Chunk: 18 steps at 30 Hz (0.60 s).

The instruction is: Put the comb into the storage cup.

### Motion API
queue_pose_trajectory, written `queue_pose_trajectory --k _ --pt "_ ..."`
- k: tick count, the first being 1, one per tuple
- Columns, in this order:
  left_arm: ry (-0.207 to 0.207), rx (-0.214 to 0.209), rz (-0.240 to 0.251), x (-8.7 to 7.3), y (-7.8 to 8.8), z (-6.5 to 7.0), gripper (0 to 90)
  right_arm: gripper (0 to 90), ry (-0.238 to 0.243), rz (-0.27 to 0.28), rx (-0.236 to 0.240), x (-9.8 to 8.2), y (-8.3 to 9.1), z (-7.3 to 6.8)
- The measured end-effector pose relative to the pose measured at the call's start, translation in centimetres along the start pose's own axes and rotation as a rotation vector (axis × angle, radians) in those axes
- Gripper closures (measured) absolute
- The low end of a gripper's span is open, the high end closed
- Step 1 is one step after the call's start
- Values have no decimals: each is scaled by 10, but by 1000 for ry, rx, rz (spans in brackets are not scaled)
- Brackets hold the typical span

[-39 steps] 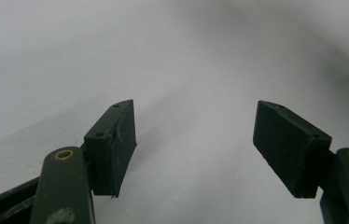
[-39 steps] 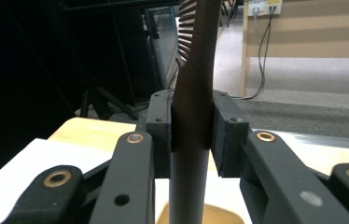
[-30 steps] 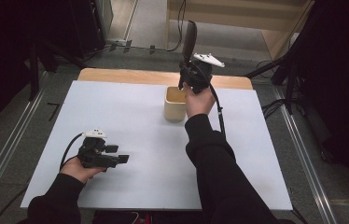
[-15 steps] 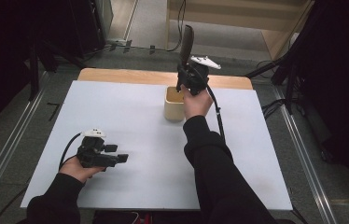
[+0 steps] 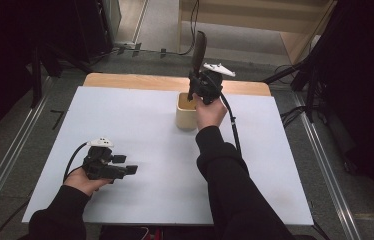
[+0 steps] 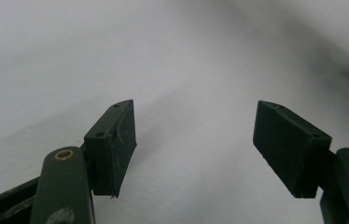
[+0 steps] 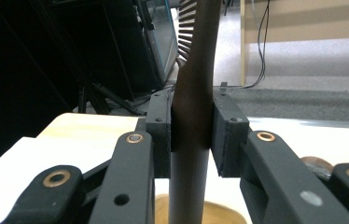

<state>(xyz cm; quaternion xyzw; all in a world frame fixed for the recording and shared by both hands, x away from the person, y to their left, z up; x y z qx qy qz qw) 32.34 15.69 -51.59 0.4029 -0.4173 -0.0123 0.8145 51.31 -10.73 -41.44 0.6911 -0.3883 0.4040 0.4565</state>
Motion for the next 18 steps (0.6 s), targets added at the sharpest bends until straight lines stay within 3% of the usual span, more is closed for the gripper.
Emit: queue_pose_trajectory --k 18 --pt "2 -1 -3 0 0 0 304 699 -3 -51 2 -19 -3 5"
Point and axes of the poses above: each handheld gripper's, and its own axes: y roughly backward along the jaws, x roughly out of its top, z roughly to its right, the point moved 7 cm from there along -y, roughly forward along the jaws, and after that the axes turned 3 degrees about z, right-handed, at the moved point
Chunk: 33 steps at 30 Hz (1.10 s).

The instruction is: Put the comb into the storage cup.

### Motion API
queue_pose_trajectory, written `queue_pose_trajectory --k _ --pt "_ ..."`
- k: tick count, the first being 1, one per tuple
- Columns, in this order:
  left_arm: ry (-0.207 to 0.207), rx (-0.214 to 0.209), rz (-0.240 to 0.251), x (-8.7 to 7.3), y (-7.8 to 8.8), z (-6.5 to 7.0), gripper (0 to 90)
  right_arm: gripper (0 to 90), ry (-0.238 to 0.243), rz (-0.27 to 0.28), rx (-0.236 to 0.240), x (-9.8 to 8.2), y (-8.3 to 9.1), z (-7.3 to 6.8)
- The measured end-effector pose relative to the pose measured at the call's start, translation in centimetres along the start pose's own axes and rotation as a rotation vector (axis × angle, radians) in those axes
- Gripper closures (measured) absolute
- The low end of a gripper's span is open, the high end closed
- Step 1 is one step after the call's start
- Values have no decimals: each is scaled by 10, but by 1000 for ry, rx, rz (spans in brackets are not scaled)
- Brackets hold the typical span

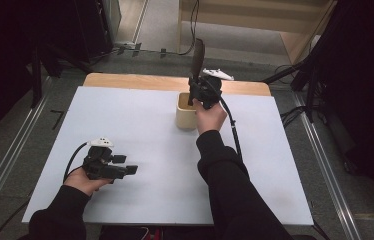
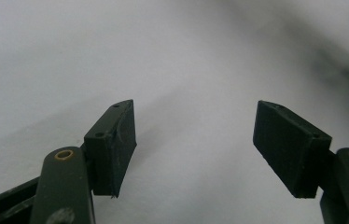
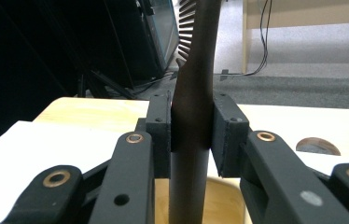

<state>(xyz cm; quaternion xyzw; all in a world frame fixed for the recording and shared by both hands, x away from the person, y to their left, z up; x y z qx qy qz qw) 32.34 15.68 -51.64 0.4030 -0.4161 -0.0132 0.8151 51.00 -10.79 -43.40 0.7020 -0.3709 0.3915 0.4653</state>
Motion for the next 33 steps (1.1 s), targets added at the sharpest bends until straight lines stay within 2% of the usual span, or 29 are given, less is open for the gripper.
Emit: queue_pose_trajectory --k 29,33 --pt "-4 -7 -11 -1 -1 1 304 698 27 -55 9 -25 -4 3" --pt "-4 -7 -11 -1 -2 1 304 698 43 -55 11 -28 -4 3"
Point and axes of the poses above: each handheld gripper's, and its own axes: y roughly backward along the jaws, x roughly out of its top, z roughly to its right, the point moved 7 cm from there along -y, roughly forward along the jaws, and after that the axes turned 3 degrees about z, right-handed, at the moved point
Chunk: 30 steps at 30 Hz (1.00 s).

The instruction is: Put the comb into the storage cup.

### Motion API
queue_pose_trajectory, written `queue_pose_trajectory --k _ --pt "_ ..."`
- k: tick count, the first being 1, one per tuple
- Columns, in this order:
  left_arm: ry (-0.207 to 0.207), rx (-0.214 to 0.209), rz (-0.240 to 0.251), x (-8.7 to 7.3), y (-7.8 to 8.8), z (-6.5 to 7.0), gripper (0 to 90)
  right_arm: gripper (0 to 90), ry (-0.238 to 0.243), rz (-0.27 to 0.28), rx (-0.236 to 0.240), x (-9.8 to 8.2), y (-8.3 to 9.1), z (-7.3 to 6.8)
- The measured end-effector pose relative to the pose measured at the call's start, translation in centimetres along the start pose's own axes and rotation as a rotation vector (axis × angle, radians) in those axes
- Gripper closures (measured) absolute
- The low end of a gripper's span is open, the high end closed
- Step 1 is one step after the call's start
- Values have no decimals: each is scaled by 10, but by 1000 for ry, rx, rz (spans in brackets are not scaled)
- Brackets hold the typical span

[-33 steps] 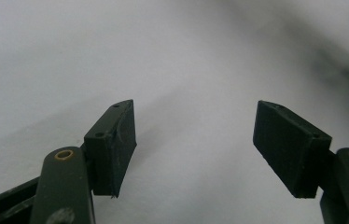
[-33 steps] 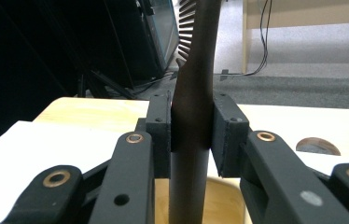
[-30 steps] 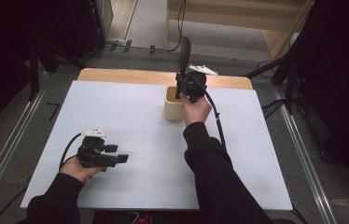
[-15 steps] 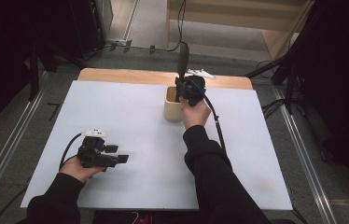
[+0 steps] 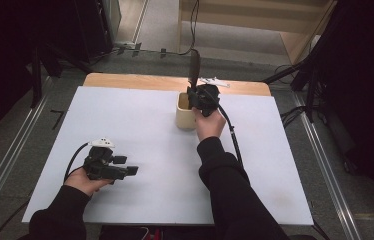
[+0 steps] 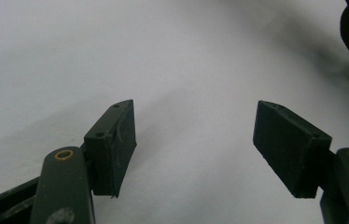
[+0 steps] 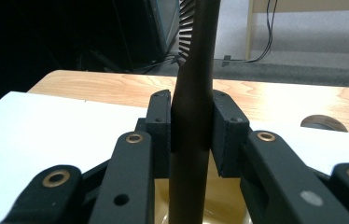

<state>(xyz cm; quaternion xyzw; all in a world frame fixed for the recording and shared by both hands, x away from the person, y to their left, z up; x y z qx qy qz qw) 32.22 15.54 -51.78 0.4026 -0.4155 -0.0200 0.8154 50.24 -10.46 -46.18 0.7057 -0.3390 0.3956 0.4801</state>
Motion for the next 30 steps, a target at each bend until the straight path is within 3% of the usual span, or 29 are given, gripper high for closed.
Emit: queue_pose_trajectory --k 24,25,27,30 --pt "0 0 -3 0 0 0 304 691 -24 -38 22 -11 3 3" --pt "-2 -2 -4 0 0 0 304 660 -22 -36 27 -10 4 3" --pt "-2 -2 -3 0 0 0 304 508 -25 -25 55 -7 7 1" --pt "-2 -1 -4 0 -1 0 304 472 -5 -28 69 -4 12 1"
Point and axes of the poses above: each handheld gripper's, and its own axes: y roughly backward along the jaws, x roughly out of its top, z roughly to its right, the point moved 7 cm from there along -y, roughly forward along the jaws, and after that the axes turned 3 degrees about z, right-handed, at the moved point
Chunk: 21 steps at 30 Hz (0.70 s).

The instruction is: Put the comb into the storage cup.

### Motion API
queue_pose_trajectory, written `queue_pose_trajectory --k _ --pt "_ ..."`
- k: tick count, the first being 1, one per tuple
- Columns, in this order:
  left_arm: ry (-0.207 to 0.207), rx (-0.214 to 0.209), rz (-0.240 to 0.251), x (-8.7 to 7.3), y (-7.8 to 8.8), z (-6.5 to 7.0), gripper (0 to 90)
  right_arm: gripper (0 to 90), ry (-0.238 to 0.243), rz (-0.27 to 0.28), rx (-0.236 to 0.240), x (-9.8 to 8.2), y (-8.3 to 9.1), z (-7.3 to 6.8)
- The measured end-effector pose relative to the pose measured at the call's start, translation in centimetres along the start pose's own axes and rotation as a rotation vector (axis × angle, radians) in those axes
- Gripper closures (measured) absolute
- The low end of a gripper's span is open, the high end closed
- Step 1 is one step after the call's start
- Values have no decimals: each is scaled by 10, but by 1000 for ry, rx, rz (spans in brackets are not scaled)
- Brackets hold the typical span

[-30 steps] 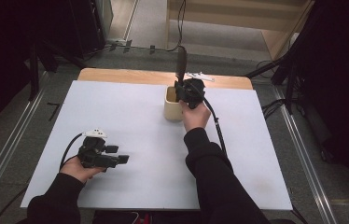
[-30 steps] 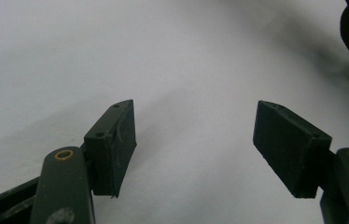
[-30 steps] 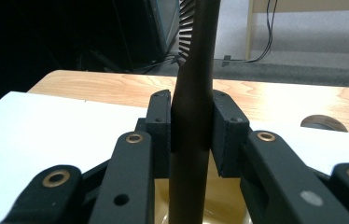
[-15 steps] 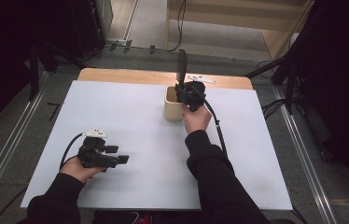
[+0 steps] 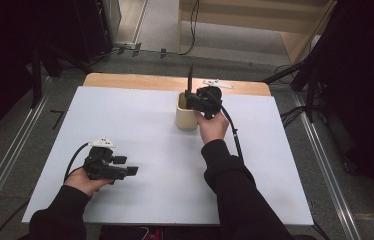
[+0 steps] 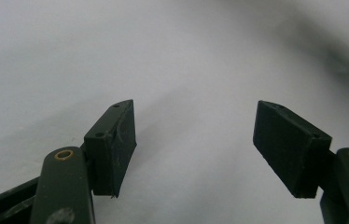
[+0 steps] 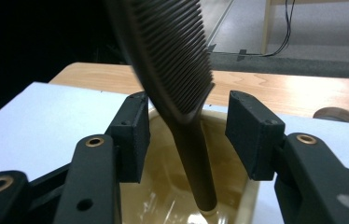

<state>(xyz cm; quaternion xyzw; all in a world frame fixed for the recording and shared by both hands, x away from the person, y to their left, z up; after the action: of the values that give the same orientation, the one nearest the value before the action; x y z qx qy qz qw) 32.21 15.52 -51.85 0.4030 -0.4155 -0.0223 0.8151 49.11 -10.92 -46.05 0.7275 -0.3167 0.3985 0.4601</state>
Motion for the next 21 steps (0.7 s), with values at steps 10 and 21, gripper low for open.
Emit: queue_pose_trajectory --k 10,21 --pt "2 3 0 0 0 0 304 376 -2 -58 59 -1 12 1" --pt "2 3 -1 -1 0 0 304 351 -13 -79 116 -9 31 3"
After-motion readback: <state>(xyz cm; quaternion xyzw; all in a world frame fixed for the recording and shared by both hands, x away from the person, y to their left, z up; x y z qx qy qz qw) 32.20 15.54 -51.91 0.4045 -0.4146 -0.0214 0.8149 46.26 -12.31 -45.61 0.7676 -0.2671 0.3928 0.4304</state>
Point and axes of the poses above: each handheld gripper's, and its own axes: y roughly backward along the jaws, x roughly out of its top, z roughly to its right, the point moved 7 cm from there along -y, roughly forward along the jaws, and after that the axes turned 3 degrees about z, right-handed, at the moved point
